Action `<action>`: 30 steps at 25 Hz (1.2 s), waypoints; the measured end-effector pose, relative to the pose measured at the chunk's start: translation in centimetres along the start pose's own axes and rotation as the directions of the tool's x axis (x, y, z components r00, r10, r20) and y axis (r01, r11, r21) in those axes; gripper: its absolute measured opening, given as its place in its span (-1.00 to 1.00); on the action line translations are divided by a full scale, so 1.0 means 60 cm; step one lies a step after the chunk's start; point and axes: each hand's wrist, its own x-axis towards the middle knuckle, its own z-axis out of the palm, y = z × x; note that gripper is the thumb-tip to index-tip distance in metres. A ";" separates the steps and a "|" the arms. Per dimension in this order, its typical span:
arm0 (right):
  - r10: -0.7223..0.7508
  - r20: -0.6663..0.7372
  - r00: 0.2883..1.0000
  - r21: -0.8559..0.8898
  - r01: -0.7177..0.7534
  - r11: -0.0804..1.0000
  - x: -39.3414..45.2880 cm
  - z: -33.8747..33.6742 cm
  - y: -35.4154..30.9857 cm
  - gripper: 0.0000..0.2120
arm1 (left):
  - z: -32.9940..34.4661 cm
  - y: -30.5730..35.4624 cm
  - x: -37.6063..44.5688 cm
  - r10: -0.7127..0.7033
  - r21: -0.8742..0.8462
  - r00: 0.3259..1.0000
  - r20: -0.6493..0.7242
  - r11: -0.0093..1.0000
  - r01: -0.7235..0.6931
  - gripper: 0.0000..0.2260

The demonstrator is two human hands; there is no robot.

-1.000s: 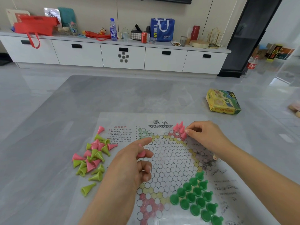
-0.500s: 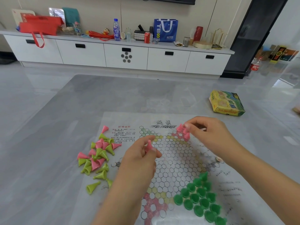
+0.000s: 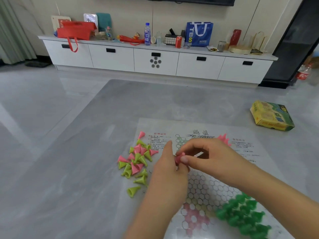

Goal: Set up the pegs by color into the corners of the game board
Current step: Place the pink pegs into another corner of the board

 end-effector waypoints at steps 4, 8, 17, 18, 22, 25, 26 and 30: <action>0.034 -0.037 0.999 0.078 -0.031 0.996 0.030 0.023 -0.012 -0.92 | -0.030 -0.005 -0.003 0.021 -0.032 0.997 -0.077 0.999 -0.024 -0.43; 0.300 0.007 0.954 0.542 -0.256 0.800 0.078 0.047 -0.016 -0.80 | -0.079 -0.005 -0.003 -0.036 -0.249 0.960 -0.277 0.968 -0.036 -0.54; -0.115 0.259 0.959 -0.703 0.269 0.659 0.165 0.090 -0.030 -0.77 | -0.137 -0.013 -0.006 -0.113 -0.368 0.939 -0.324 0.930 -0.014 -0.61; -0.106 0.314 0.943 -0.745 0.314 0.588 0.170 0.090 -0.033 -0.74 | -0.141 -0.014 -0.005 -0.125 -0.391 0.941 -0.315 0.920 -0.008 -0.62; -0.031 0.429 0.903 -0.763 0.381 0.522 0.181 0.095 -0.040 -0.74 | -0.151 -0.011 -0.006 -0.150 -0.445 0.944 -0.295 0.895 0.003 -0.64; 0.037 0.458 0.888 -0.770 0.375 0.517 0.186 0.107 -0.047 -0.78 | -0.157 -0.010 -0.005 -0.163 -0.470 0.942 -0.293 0.883 0.007 -0.64; 0.065 0.462 0.885 -0.783 0.373 0.497 0.188 0.111 -0.051 -0.80 | -0.158 -0.010 -0.006 -0.163 -0.475 0.943 -0.290 0.880 0.006 -0.64; 0.166 0.452 0.877 -0.824 0.338 0.454 0.197 0.130 -0.070 -0.97 | -0.161 -0.009 -0.009 -0.165 -0.488 0.940 -0.299 0.873 -0.002 -0.67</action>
